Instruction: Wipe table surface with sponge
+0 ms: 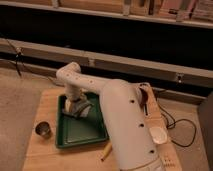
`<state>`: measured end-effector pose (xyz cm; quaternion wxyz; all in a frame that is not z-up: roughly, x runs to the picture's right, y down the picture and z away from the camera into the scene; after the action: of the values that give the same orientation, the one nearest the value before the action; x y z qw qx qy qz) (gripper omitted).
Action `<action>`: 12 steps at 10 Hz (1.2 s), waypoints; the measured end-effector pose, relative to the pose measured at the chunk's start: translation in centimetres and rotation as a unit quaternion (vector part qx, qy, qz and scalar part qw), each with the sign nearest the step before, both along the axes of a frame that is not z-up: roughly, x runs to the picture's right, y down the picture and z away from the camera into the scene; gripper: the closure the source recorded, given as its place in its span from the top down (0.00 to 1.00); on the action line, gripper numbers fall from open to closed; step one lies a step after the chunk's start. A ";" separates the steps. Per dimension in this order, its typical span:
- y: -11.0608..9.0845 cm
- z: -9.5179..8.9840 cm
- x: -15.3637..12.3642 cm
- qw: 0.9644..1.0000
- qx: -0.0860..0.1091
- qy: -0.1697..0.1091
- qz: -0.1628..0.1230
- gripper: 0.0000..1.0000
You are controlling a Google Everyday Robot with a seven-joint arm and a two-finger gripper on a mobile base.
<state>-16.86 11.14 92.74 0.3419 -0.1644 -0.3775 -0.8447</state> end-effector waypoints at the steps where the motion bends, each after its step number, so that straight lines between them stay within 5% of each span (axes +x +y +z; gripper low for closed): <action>1: 0.4 0.3 -0.2 1.000 -0.002 0.001 -0.003 0.80; 4: 1.0 0.4 -0.7 1.000 -0.003 0.006 -0.015 0.76; 10: 0.7 0.0 -1.1 1.000 0.006 0.011 -0.020 0.15; 12: 0.8 -0.2 -1.3 1.000 0.005 0.010 -0.021 0.01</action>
<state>-18.20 11.90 92.51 0.3289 -0.1787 -0.3668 -0.8517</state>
